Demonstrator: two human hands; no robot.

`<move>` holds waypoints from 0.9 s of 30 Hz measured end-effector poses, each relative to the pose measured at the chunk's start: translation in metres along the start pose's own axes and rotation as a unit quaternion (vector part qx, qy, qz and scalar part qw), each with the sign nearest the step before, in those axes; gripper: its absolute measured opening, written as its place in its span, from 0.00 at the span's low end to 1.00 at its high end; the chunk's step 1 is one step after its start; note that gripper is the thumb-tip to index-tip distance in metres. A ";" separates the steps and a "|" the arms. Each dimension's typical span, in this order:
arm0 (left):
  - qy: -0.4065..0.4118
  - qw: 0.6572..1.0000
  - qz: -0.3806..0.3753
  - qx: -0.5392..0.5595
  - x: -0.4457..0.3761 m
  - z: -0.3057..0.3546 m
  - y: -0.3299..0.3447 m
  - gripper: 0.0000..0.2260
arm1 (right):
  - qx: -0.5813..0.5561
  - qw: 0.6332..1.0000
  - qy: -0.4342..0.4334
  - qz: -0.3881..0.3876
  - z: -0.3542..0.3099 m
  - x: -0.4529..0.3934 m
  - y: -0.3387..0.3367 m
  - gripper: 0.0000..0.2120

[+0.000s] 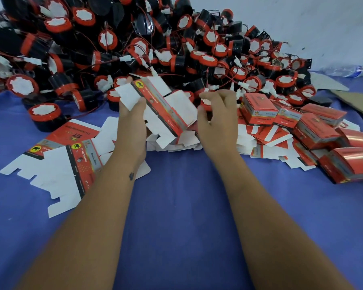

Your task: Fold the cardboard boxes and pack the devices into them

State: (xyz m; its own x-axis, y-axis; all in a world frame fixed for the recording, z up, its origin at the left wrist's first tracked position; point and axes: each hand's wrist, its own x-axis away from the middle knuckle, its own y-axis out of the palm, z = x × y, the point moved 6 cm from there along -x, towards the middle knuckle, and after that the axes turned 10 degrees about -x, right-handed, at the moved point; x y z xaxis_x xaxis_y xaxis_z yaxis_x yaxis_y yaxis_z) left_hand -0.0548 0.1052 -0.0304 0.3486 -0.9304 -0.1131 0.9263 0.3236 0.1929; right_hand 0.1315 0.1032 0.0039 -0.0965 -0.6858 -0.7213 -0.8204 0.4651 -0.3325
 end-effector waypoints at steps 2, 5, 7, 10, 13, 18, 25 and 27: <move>0.038 0.999 0.002 -0.023 0.002 0.003 0.001 0.26 | -0.042 0.998 -0.033 -0.045 -0.009 0.003 0.006 0.12; 0.058 0.997 0.025 -0.035 0.005 0.008 -0.001 0.24 | -0.062 0.979 -0.028 -0.191 -0.018 0.012 0.027 0.26; 0.044 0.998 0.039 -0.034 0.005 0.008 -0.002 0.20 | -0.040 0.964 -0.026 -0.260 -0.021 0.018 0.036 0.31; 0.039 0.998 0.040 -0.024 0.007 0.005 -0.001 0.14 | -0.023 0.958 -0.024 -0.285 -0.019 0.018 0.037 0.32; 0.036 0.999 0.031 -0.022 0.007 0.005 0.000 0.13 | -0.026 0.958 -0.013 -0.284 -0.018 0.018 0.034 0.29; 0.013 0.999 0.031 -0.014 0.004 0.003 -0.003 0.15 | 0.024 0.975 -0.103 -0.198 -0.035 0.016 0.024 0.15; 0.101 0.993 -0.036 -0.046 0.018 0.018 0.010 0.14 | 0.098 0.962 -0.142 -0.212 -0.039 0.016 0.028 0.10; 0.128 0.987 -0.062 -0.079 0.022 0.021 0.014 0.15 | 0.082 0.972 -0.129 -0.180 -0.037 0.014 0.025 0.09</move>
State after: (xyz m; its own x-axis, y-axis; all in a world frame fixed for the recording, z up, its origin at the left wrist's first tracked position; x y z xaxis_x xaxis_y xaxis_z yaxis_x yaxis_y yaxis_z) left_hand -0.0377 0.0858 -0.0096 0.2361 -0.8973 -0.3730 0.9680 0.2510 0.0089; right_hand 0.0884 0.0844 0.0076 0.3426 -0.6676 -0.6610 -0.6714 0.3181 -0.6693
